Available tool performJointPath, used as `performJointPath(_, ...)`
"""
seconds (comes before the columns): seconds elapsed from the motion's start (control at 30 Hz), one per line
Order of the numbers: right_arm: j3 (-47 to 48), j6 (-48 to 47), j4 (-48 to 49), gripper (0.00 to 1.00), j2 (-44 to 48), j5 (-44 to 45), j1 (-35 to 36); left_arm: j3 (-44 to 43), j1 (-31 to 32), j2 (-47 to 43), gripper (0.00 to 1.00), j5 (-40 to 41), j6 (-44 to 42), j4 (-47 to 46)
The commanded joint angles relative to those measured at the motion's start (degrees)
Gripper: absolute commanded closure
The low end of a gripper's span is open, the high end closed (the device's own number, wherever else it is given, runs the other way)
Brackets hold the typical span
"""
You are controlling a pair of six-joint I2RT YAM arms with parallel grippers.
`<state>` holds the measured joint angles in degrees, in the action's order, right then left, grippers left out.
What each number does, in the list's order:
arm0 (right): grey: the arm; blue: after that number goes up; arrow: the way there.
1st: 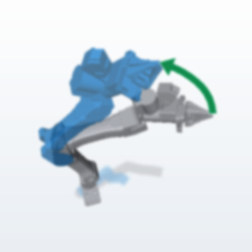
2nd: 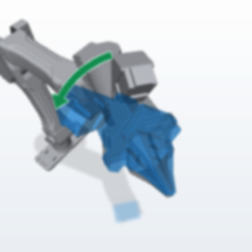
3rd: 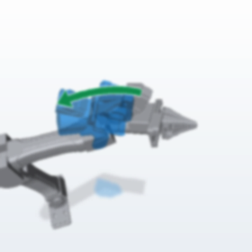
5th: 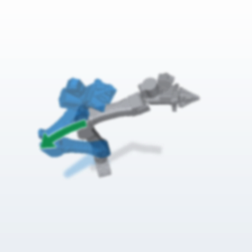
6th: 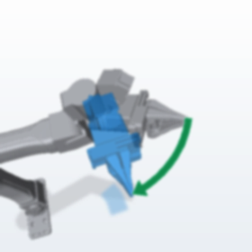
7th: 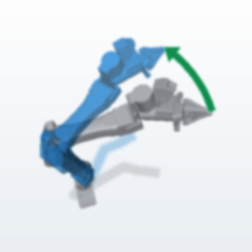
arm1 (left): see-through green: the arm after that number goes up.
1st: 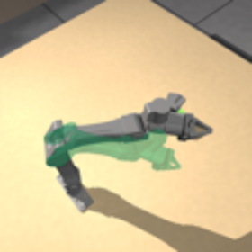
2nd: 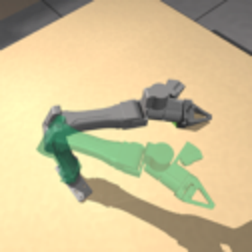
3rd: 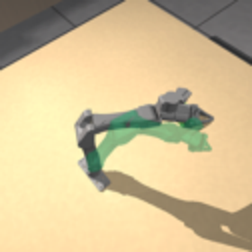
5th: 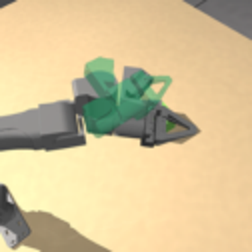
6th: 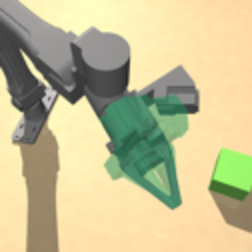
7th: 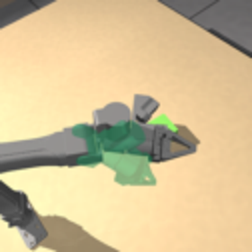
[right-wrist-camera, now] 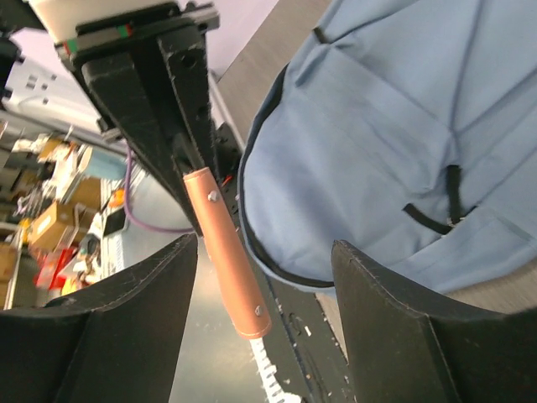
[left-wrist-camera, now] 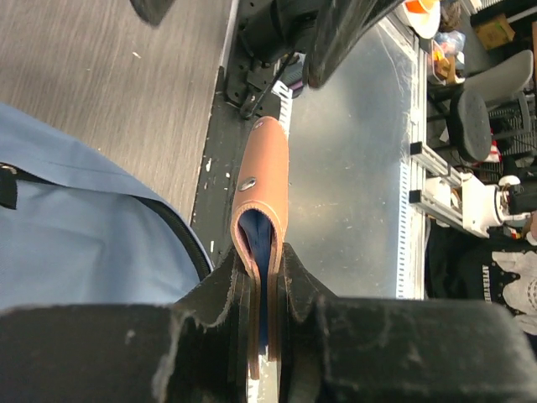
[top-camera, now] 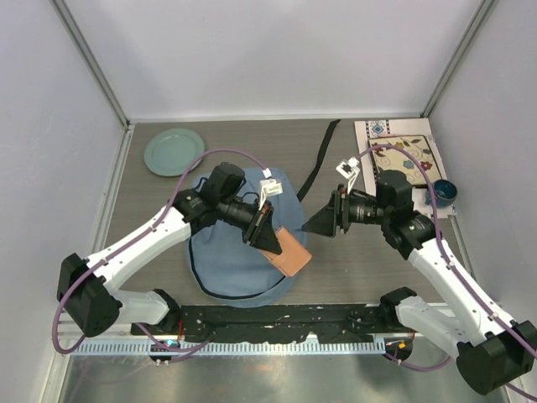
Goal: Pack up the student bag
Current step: Pick up the personal item from the student bag.
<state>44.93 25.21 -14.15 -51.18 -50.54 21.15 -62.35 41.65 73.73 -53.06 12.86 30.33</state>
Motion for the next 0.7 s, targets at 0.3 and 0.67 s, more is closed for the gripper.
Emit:
performJointPath(0.3,2.01,-3.15,-2.11,0.29,-3.13,-8.52,8.38,-1.02,-0.16,-0.96,1.00,-8.99,-2.58,-1.32)
performJointPath(0.67,1.04,-2.98,0.26,0.46,-6.92,-6.06,16.11,-1.38,-0.16,0.80,1.00,-10.40,-1.88,-3.61)
